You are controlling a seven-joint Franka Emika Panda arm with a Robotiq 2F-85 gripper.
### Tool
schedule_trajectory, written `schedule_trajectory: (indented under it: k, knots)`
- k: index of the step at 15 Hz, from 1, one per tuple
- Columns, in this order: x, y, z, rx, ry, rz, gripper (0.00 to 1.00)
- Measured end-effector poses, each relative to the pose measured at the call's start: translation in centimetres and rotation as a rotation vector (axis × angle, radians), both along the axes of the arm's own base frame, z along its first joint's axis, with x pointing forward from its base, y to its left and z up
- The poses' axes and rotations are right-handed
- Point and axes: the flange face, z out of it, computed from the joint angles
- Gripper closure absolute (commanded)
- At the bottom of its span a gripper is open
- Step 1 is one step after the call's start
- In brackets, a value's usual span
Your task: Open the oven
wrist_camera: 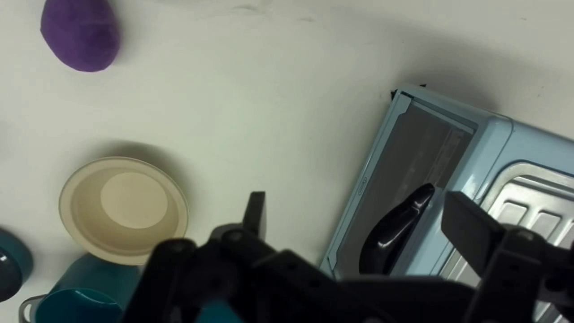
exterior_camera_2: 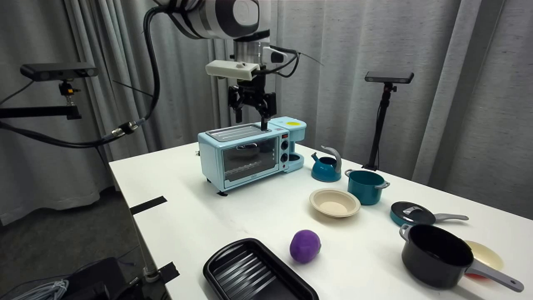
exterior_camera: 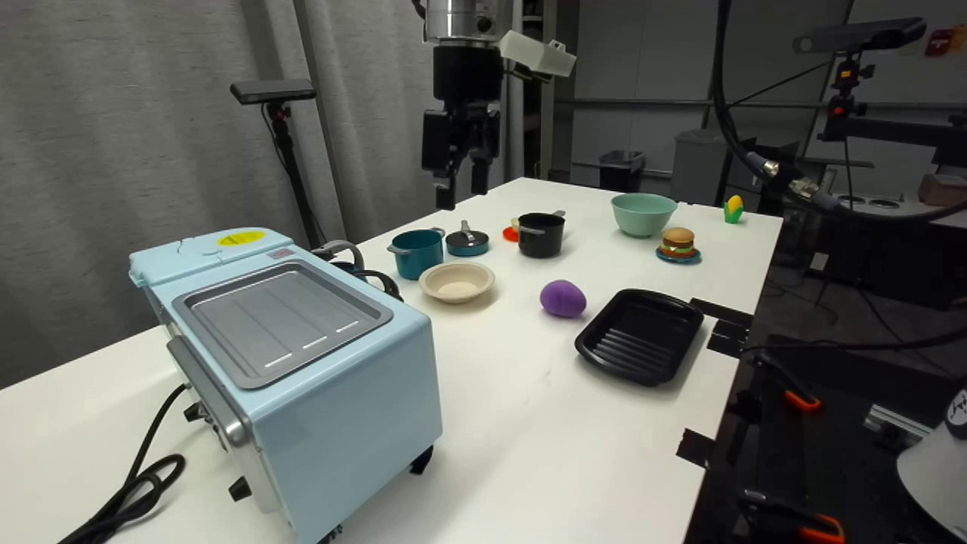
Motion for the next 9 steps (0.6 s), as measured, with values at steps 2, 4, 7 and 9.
schedule_trajectory:
  k: [2,4,7,9]
  knots:
    - [0.0,0.0,-0.1,-0.002,0.002,0.001,0.00]
    - [0.1,0.2,-0.6,-0.003,0.009,0.004,0.00]
    - [0.7,0.9,-1.4,-0.007,0.019,0.017,0.00]
    - [1.3,1.3,-1.9,-0.011,0.020,0.025,0.00]
